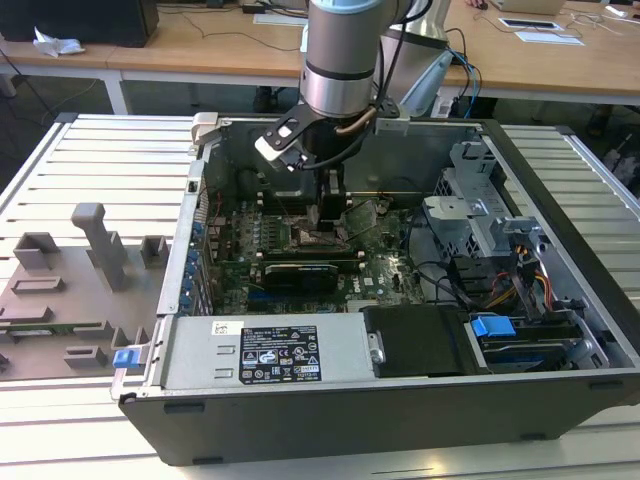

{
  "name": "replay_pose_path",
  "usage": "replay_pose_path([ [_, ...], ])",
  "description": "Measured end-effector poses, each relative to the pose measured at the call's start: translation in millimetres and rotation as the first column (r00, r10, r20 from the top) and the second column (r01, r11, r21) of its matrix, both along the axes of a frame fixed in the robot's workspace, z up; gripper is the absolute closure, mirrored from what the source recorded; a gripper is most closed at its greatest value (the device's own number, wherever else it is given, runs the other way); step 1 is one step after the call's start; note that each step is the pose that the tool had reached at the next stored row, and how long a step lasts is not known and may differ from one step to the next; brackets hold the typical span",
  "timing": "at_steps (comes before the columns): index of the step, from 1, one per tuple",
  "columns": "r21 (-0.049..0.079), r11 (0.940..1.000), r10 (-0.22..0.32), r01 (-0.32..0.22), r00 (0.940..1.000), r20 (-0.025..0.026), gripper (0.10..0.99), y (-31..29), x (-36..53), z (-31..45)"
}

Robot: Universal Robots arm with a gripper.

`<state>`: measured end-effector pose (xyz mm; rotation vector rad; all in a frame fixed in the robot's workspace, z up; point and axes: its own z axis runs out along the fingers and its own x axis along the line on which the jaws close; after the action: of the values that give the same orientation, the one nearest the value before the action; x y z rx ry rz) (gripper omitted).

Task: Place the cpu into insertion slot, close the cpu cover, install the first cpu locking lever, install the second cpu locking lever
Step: 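Place the cpu into insertion slot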

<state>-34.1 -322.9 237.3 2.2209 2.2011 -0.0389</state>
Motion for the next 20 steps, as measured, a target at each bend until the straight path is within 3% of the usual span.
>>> replay_pose_path([
  [4, 0.000, 1.0000, 0.000, 0.000, 1.0000, 0.0000, 0.541, 4.1, -0.9, -6.4],
  [6, 0.000, 1.0000, 0.000, 0.000, 1.0000, 0.0001, 0.541, 6.0, -2.7, -15.3],
  [10, 0.000, 1.0000, 0.000, 0.000, 1.0000, 0.0000, 0.541, 6.3, -7.9, -25.9],
  [20, 0.000, 1.0000, 0.000, 0.000, 1.0000, 0.0000, 0.541, 8.2, -8.9, -36.4],
])
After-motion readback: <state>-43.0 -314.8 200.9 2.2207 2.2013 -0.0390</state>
